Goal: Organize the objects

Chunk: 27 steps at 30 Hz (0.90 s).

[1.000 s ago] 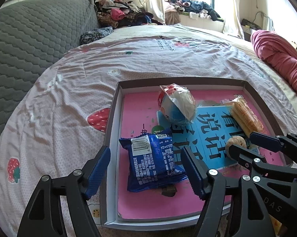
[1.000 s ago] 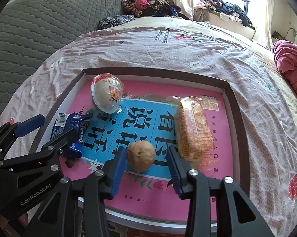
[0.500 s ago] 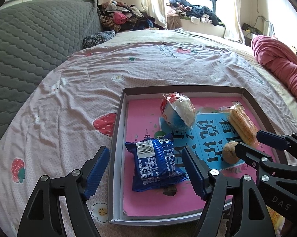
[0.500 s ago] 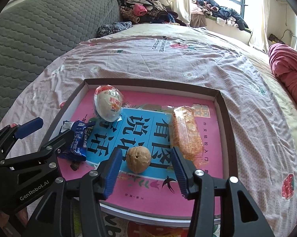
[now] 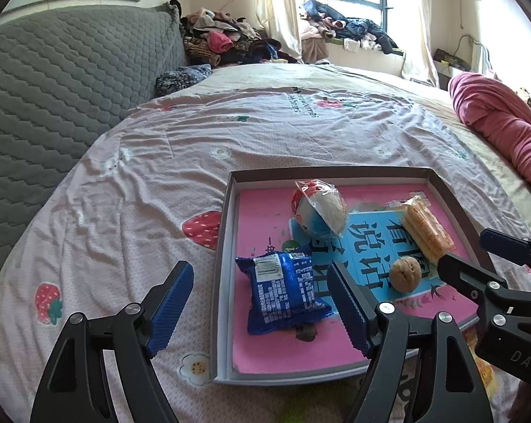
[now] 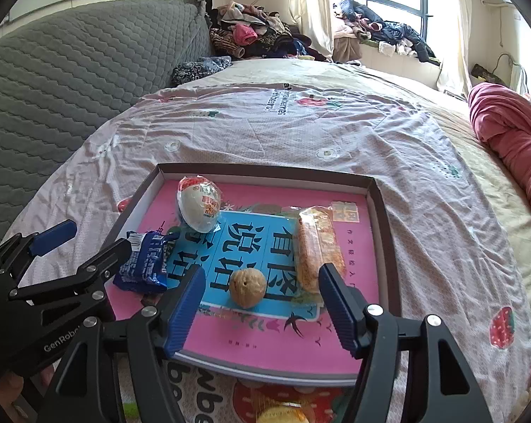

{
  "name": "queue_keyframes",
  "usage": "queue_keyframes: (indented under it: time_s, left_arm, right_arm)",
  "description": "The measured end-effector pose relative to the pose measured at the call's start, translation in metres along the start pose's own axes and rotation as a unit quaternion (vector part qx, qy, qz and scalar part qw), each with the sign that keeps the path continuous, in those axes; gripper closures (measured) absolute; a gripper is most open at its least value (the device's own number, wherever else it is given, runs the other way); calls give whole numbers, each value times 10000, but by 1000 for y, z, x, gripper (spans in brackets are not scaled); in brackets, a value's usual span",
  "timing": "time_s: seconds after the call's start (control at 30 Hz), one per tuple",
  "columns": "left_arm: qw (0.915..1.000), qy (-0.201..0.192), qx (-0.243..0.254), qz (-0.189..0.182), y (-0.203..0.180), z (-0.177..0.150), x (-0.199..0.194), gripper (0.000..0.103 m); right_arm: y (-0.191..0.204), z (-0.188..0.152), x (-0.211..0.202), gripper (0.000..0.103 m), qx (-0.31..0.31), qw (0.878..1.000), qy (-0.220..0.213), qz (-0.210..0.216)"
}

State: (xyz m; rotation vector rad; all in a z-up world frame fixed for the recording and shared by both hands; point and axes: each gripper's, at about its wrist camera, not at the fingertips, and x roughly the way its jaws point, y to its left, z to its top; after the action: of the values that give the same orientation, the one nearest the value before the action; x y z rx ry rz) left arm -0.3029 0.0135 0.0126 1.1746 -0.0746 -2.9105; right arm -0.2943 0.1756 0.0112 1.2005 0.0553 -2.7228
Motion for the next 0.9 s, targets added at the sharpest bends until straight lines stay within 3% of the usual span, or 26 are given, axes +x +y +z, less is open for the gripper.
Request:
queue_keyframes:
  time_s: [0.43,0.9]
  left_arm:
    - [9999,-112,2,-38,0,-7,-55,22]
    - [9997,-246,-22,-52,-4,-13,-149,21]
  right_arm:
    - [-8,-15,-49,30,-18,9997,79,-239]
    - [3,-19,-156,20,-100,9991,-232,-342]
